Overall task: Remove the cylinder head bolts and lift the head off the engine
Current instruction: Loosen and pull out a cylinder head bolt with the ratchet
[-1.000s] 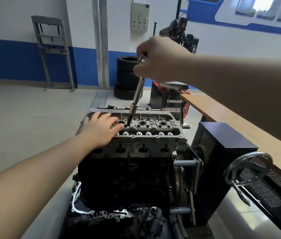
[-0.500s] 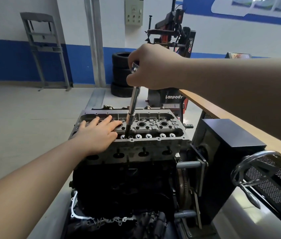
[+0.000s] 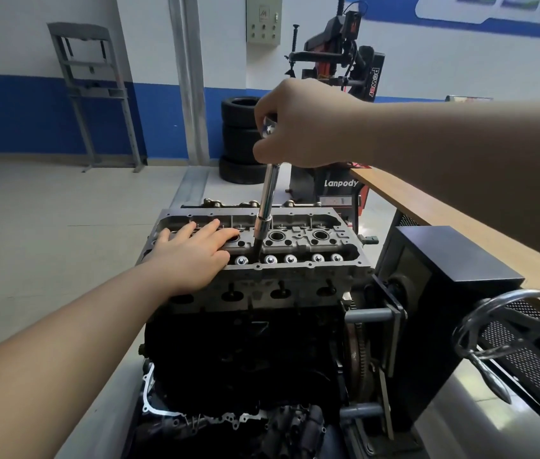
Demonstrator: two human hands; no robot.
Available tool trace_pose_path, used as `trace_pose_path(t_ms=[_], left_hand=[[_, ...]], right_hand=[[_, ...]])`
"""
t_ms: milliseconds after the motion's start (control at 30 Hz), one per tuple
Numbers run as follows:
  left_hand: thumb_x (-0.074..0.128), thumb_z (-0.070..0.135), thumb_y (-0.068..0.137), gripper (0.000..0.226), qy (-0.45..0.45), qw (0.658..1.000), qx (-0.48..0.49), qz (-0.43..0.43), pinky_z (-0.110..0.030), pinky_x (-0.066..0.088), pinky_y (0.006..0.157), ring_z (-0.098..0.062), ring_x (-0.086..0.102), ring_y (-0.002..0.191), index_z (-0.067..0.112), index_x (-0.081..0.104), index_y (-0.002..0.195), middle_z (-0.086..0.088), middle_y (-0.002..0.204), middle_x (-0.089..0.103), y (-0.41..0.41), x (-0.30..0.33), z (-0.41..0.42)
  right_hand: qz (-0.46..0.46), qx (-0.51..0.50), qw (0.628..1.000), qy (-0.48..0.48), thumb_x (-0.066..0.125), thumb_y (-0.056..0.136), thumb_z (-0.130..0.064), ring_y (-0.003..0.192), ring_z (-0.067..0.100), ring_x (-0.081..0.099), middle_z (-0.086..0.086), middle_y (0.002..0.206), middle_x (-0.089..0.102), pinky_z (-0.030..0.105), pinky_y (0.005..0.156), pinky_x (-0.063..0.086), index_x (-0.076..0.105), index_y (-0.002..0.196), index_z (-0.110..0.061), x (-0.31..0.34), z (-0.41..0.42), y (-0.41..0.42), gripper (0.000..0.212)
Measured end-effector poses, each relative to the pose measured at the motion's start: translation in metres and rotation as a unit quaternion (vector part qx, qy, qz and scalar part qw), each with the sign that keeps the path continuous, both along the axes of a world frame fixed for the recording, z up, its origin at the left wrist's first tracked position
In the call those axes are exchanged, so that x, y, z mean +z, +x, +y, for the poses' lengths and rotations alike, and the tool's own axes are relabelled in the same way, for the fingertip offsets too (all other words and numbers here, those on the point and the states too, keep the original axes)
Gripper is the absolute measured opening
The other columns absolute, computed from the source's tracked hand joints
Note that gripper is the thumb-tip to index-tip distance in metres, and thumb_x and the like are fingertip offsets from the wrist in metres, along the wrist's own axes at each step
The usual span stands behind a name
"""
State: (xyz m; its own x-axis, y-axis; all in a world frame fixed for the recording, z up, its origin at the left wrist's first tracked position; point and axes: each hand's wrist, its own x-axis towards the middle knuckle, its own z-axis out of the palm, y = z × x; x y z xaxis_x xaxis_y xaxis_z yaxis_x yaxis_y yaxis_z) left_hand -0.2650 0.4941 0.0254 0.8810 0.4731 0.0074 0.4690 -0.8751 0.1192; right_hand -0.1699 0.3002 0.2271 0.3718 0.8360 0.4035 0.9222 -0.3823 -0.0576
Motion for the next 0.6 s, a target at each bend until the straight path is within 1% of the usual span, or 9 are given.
trace_pose_path(t_ms=[100, 233, 433, 533, 600], left_hand=[[0.02, 0.048, 0.104, 0.058, -0.005, 1.0, -0.001, -0.001, -0.064, 0.0, 0.129, -0.027, 0.002, 0.165, 0.061, 0.006, 0.159, 0.015, 0.178, 0.0, -0.001, 0.0, -0.002], [0.02, 0.049, 0.105, 0.057, -0.004, 1.0, -0.001, -0.002, -0.064, 0.001, 0.129, -0.027, 0.002, 0.165, 0.061, 0.007, 0.159, 0.014, 0.178, 0.001, -0.002, 0.002, -0.002], [0.02, 0.05, 0.106, 0.055, -0.002, 1.0, 0.0, -0.008, -0.064, 0.001, 0.129, -0.027, 0.004, 0.165, 0.062, 0.008, 0.159, 0.015, 0.178, 0.002, -0.001, 0.0, -0.001], [0.021, 0.051, 0.106, 0.055, -0.001, 1.0, 0.003, -0.01, -0.064, 0.001, 0.129, -0.026, 0.004, 0.165, 0.062, 0.007, 0.158, 0.016, 0.178, 0.002, -0.001, -0.001, 0.0], [0.021, 0.051, 0.107, 0.054, 0.0, 1.0, 0.003, -0.008, -0.064, 0.001, 0.129, -0.027, 0.004, 0.165, 0.062, 0.007, 0.158, 0.015, 0.178, 0.002, 0.0, -0.001, 0.0]], right_hand=[[-0.005, 0.001, 1.0, -0.015, 0.064, 0.085, -0.03, 0.057, 0.018, 0.041, 0.001, 0.069, 0.049, 0.027, 0.052, 0.033, 0.07, 0.095, -0.011, -0.005, 0.002, 0.0, 0.022], [-0.014, 0.001, 1.0, -0.008, 0.064, 0.085, -0.032, 0.055, 0.017, 0.041, -0.002, 0.064, 0.047, 0.025, 0.05, 0.031, 0.069, 0.091, -0.013, -0.005, 0.003, 0.003, 0.02], [-0.023, 0.009, 1.0, -0.01, 0.064, 0.084, -0.033, 0.058, 0.017, 0.042, 0.0, 0.071, 0.051, 0.026, 0.051, 0.033, 0.069, 0.092, -0.015, -0.007, 0.011, 0.006, 0.021], [-0.033, 0.03, 0.999, -0.031, 0.065, 0.084, -0.034, 0.056, 0.016, 0.044, -0.003, 0.067, 0.051, 0.026, 0.051, 0.034, 0.066, 0.086, -0.019, -0.004, 0.015, 0.006, 0.015], [-0.048, 0.06, 0.996, -0.051, 0.066, 0.085, -0.035, 0.055, 0.013, 0.043, -0.005, 0.066, 0.05, 0.027, 0.051, 0.034, 0.061, 0.079, -0.022, -0.001, 0.015, 0.006, 0.015]])
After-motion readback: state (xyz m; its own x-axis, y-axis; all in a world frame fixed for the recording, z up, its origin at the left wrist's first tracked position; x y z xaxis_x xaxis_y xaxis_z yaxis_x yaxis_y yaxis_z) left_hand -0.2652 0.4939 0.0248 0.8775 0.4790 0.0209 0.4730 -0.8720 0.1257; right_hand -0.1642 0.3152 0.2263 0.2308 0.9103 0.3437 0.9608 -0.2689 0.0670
